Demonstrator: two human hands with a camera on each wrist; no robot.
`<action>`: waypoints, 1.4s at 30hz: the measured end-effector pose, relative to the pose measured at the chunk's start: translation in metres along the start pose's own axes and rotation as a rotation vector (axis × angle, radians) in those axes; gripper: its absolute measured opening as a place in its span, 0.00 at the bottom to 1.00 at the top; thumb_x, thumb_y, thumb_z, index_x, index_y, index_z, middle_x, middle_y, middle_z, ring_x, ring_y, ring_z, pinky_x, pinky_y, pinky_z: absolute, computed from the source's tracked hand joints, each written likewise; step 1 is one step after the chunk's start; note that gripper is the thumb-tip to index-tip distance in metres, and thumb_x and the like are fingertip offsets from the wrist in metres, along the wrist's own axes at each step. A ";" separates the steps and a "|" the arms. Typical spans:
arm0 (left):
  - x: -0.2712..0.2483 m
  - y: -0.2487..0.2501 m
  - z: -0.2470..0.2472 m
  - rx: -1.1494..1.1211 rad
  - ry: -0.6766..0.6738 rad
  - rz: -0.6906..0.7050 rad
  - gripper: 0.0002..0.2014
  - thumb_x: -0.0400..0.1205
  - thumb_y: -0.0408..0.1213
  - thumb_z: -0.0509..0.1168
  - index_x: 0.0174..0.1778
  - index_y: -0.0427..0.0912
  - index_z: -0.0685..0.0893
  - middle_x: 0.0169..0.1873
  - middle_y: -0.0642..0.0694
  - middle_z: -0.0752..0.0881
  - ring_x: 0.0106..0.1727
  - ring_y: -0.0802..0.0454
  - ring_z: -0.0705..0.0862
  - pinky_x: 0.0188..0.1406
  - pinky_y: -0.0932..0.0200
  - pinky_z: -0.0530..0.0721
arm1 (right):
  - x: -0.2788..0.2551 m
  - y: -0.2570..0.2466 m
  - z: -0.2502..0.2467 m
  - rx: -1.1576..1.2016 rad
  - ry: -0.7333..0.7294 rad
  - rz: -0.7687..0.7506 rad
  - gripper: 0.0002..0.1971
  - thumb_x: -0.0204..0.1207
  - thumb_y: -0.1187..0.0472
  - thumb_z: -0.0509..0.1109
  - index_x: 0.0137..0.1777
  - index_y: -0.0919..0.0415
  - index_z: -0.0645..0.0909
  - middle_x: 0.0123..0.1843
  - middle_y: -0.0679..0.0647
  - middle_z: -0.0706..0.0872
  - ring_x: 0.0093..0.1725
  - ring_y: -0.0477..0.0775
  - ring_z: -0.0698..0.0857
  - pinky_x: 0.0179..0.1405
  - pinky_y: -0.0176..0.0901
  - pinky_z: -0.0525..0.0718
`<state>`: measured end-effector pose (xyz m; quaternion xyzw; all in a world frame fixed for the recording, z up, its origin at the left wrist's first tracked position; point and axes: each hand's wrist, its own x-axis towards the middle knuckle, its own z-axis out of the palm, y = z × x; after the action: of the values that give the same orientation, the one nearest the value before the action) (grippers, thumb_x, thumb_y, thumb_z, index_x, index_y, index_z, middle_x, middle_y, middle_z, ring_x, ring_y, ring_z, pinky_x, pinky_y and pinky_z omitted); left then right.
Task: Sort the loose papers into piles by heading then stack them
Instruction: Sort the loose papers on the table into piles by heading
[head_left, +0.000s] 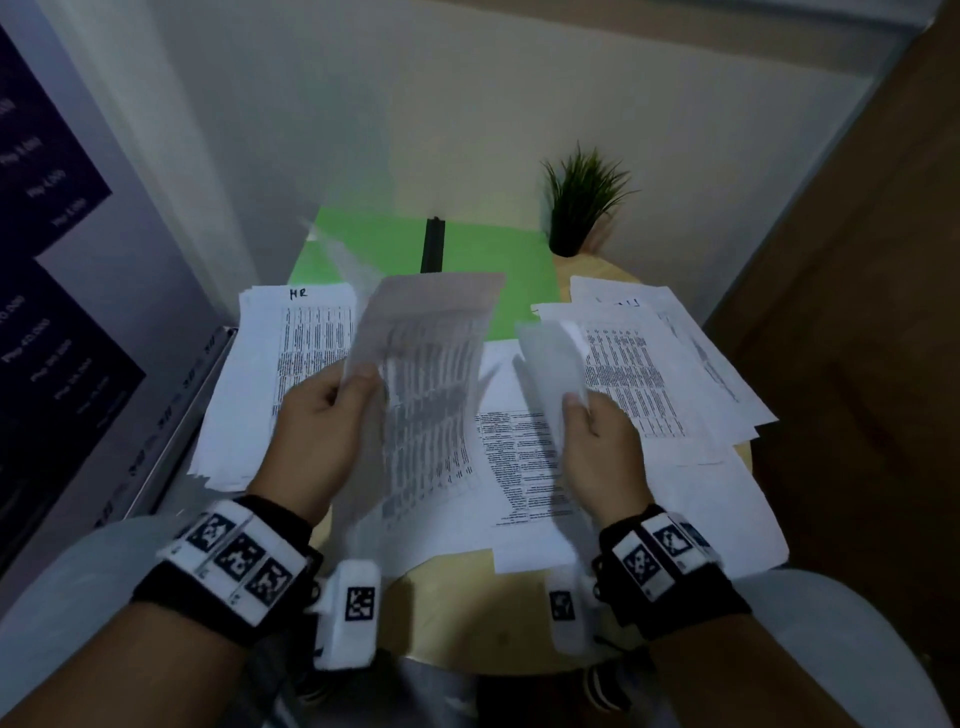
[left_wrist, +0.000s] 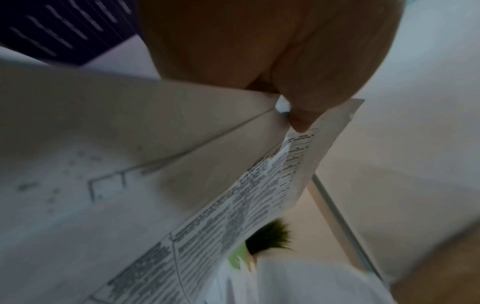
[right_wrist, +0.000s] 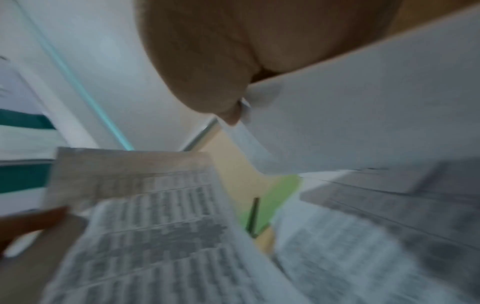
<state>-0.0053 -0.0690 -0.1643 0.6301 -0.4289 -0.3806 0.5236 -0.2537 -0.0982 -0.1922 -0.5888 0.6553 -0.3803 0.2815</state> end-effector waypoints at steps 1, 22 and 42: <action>-0.008 0.006 0.008 -0.001 -0.026 0.050 0.15 0.90 0.39 0.62 0.38 0.42 0.87 0.30 0.52 0.85 0.33 0.54 0.81 0.33 0.61 0.77 | -0.006 -0.014 0.001 0.098 0.032 -0.046 0.15 0.92 0.56 0.59 0.42 0.57 0.76 0.41 0.54 0.79 0.39 0.52 0.78 0.36 0.42 0.73; -0.019 0.021 0.006 -0.267 -0.190 0.063 0.15 0.76 0.35 0.75 0.52 0.27 0.85 0.43 0.36 0.90 0.40 0.43 0.86 0.42 0.50 0.85 | -0.003 -0.021 -0.034 0.659 -0.155 0.216 0.35 0.78 0.56 0.78 0.84 0.47 0.70 0.80 0.54 0.79 0.71 0.50 0.84 0.74 0.56 0.81; -0.013 -0.007 0.022 -0.087 -0.114 0.196 0.18 0.85 0.30 0.63 0.66 0.57 0.78 0.60 0.56 0.88 0.65 0.55 0.86 0.66 0.47 0.84 | -0.023 -0.025 -0.012 0.407 0.043 -0.139 0.21 0.84 0.74 0.68 0.69 0.50 0.76 0.60 0.37 0.87 0.58 0.29 0.86 0.57 0.24 0.81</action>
<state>-0.0296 -0.0635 -0.1739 0.5392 -0.5007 -0.3812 0.5597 -0.2461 -0.0744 -0.1665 -0.5553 0.5286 -0.5358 0.3538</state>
